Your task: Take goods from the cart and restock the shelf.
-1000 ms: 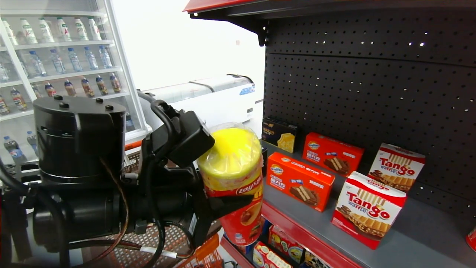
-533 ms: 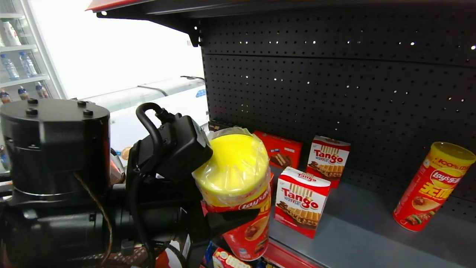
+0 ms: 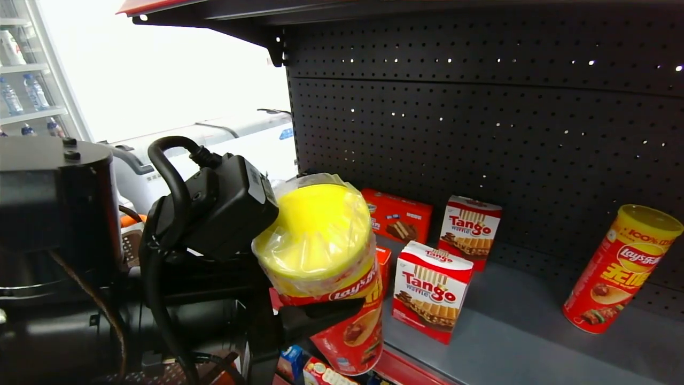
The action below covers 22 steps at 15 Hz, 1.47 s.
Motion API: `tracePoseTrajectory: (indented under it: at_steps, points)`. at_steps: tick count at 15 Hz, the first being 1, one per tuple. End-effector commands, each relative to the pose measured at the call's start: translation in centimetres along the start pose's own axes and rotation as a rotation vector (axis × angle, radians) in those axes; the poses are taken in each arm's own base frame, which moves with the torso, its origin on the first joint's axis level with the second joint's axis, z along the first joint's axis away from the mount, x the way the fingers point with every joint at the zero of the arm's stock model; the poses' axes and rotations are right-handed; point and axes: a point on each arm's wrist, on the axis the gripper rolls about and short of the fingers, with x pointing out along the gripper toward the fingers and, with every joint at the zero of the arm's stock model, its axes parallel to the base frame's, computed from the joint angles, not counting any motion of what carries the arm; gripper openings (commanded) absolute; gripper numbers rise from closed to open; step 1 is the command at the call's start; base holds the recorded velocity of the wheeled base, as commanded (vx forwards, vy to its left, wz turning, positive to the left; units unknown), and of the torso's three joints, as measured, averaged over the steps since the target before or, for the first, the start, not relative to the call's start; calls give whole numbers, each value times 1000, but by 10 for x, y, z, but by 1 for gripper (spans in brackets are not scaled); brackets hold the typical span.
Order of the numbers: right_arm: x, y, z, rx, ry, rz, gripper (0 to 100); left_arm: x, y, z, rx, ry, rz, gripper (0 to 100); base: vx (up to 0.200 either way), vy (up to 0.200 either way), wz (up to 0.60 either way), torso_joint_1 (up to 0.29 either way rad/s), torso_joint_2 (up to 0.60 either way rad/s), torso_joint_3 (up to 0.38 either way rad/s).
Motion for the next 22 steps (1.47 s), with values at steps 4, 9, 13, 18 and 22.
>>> tracePoseTrajectory:
  at_steps: [4,9,13,18,22]
  points:
    - [0,0,0,0,1,1,100,-4,13,-6,-27,15,53,0,0,0,0,0,0,0]
    - [0,0,0,0,1,1,100,-2,11,-7,-57,18,44,0,0,0,0,0,0,0]
    - [0,0,0,0,1,1,100,-2,14,-4,-89,4,44,0,0,0,0,0,0,0]
    - [0,0,0,0,1,1,100,-2,14,-2,-125,-37,14,0,0,0,0,0,0,0]
    - [0,0,0,1,1,1,100,-2,13,-3,-124,-34,14,0,0,0,-600,-1,1,0]
